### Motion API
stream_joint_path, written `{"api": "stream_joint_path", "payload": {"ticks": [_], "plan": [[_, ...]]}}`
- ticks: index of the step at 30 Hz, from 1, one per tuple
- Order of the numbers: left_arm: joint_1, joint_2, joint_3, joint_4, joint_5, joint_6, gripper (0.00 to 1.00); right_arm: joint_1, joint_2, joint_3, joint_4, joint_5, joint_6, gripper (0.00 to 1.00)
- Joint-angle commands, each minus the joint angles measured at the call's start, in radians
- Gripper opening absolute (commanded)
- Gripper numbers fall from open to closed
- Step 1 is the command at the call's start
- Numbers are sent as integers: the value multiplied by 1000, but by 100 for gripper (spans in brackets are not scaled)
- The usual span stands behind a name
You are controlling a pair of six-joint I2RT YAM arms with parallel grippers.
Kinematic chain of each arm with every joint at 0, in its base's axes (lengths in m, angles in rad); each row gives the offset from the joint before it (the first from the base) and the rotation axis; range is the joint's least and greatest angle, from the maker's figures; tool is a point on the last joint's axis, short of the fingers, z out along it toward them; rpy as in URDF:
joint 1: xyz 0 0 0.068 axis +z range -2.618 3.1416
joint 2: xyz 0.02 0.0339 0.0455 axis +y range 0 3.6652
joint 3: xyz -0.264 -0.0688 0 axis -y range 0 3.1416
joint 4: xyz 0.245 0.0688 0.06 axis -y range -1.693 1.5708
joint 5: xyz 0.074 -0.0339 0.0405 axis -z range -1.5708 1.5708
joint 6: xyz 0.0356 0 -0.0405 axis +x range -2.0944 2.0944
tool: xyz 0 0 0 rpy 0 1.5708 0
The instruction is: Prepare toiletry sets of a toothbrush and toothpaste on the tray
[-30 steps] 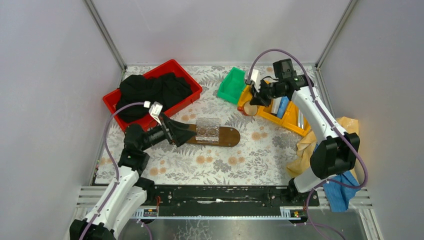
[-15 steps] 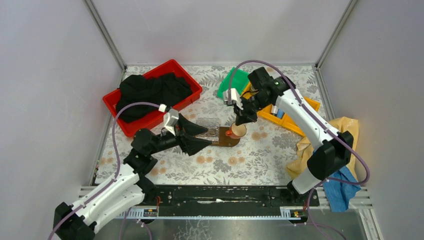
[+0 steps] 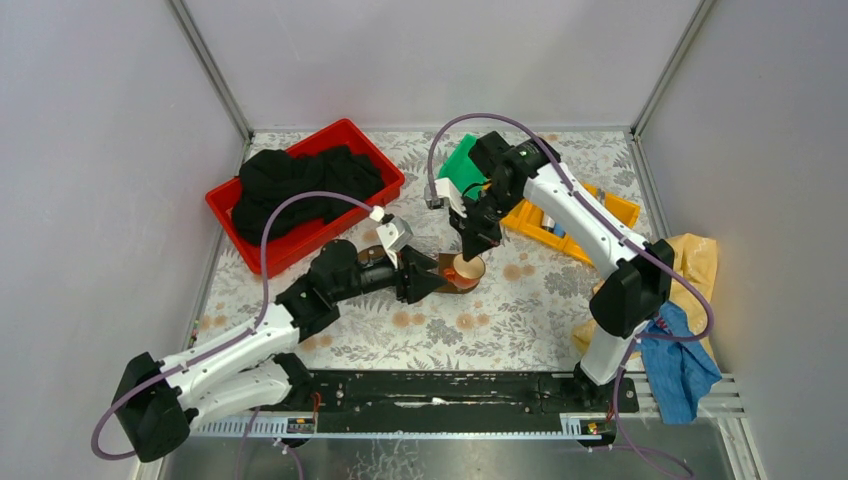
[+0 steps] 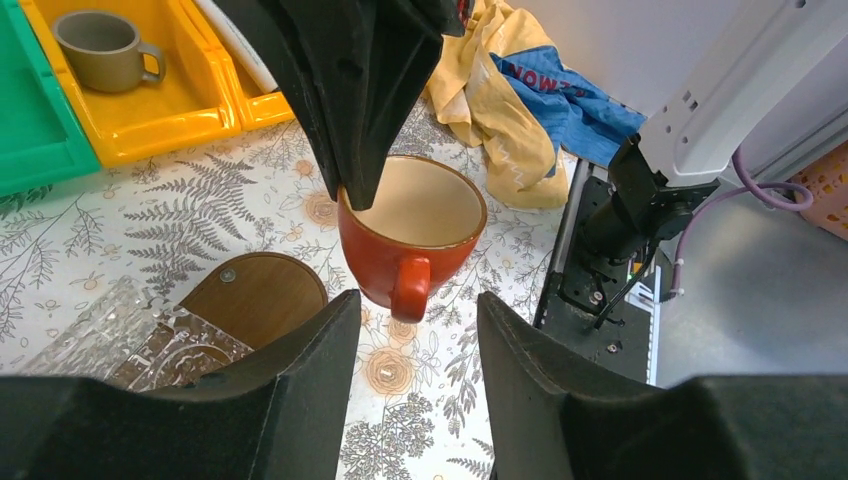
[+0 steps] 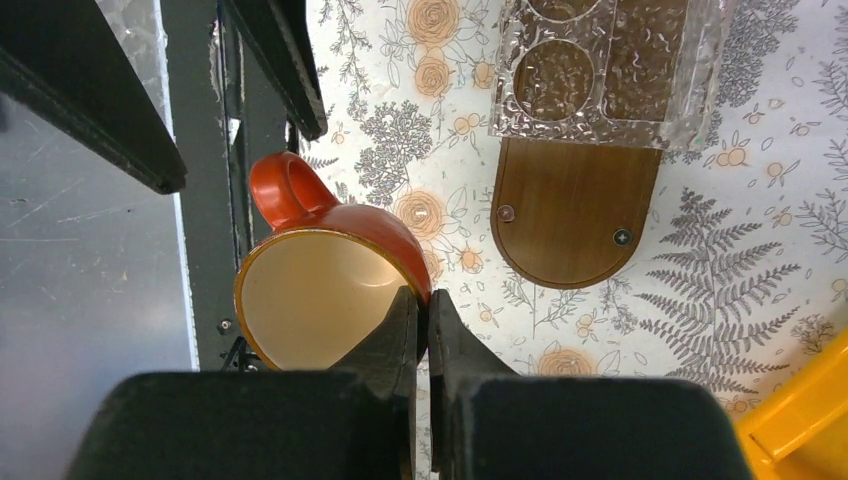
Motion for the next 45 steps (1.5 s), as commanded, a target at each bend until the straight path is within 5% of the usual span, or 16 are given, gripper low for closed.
{"api": "stream_joint_path", "payload": {"ticks": [1, 20, 30, 37, 45], "plan": [[-20, 10, 34, -20, -52, 42, 53, 16, 7, 63, -51, 28, 75, 0], [-40, 110, 160, -219, -4, 103, 34, 82, 54, 117, -59, 132, 138, 0], [-43, 118, 178, -283, 11, 141, 36, 82, 57, 125, -65, 131, 141, 0], [-43, 63, 180, -333, -45, 173, 52, 81, 44, 107, -57, 147, 142, 0], [-42, 95, 173, -302, -22, 135, 47, 82, 44, 107, -55, 134, 144, 0]]}}
